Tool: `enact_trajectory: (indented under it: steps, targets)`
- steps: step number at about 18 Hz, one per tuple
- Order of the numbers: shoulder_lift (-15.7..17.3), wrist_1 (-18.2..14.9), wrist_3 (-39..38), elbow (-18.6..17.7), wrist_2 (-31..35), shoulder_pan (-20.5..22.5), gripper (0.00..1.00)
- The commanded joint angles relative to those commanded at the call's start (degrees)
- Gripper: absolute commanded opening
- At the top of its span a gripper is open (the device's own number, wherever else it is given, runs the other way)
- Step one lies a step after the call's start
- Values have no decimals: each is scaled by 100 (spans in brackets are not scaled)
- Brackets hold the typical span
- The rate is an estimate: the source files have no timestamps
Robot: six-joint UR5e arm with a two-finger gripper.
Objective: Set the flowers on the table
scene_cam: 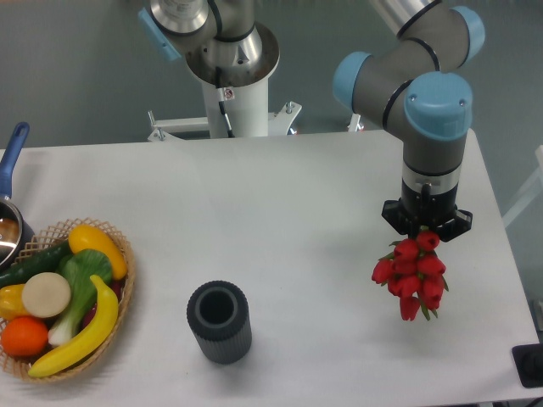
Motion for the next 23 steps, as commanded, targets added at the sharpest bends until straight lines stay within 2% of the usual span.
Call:
enact_trajectory:
  steps: [6, 11, 13, 15, 17, 18, 20, 22, 23]
  targets:
    - [-9, -61, -9, -53, 0, -44, 13]
    - [62, -61, -35, -483, -18, -263, 13]
    - [62, -61, -149, -546, -9, -386, 15]
    - [70, -61, -167, -677, -9, -422, 22]
    - [62, -61, -167, -765, -9, -466, 34]
    - [53, -61, -167, -800, -9, -466, 46]
    - [53, -17, -167, -897, -18, -483, 62]
    - [53, 9, -167, -932, -35, -483, 95]
    - [44, 9, -167, -933, -44, -483, 100]
